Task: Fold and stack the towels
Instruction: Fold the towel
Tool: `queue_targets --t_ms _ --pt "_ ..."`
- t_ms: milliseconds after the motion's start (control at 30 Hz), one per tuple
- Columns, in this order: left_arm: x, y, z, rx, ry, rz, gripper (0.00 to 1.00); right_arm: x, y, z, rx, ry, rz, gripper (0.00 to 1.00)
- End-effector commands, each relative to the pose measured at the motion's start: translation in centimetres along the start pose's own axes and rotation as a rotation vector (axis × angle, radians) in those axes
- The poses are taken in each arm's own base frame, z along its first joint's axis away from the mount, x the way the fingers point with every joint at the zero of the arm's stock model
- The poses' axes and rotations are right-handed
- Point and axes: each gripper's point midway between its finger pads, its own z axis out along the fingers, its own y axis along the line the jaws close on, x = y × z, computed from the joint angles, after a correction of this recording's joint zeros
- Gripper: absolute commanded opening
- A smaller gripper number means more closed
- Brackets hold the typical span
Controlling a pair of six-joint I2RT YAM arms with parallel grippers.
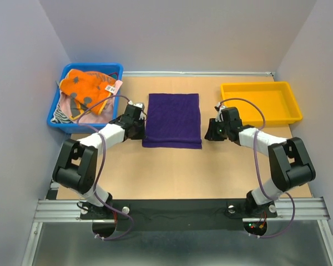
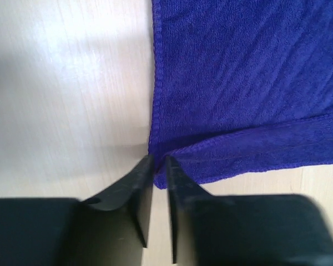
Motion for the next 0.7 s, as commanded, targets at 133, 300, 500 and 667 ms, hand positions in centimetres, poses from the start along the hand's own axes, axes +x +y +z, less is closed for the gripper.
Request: queue_targets --t_ms 133,300,500,667 --pt "-3.5 -1.6 -7.2 0.061 -0.215 -0.061 0.70 -2.0 4.5 -4.3 -0.191 -0.063 -0.017 0.54" --pt "-4.9 -2.6 -9.3 0.101 -0.299 -0.090 0.75 -3.8 5.6 -4.5 -0.219 -0.093 -0.043 0.54" --pt "-6.7 -4.9 -6.8 0.113 -0.279 -0.048 0.70 -5.9 7.2 -1.7 -0.231 -0.077 -0.110 0.53" --pt "-7.6 -6.4 -2.8 0.098 -0.226 -0.007 0.67 -5.9 8.3 1.8 -0.264 -0.025 -0.213 0.59"
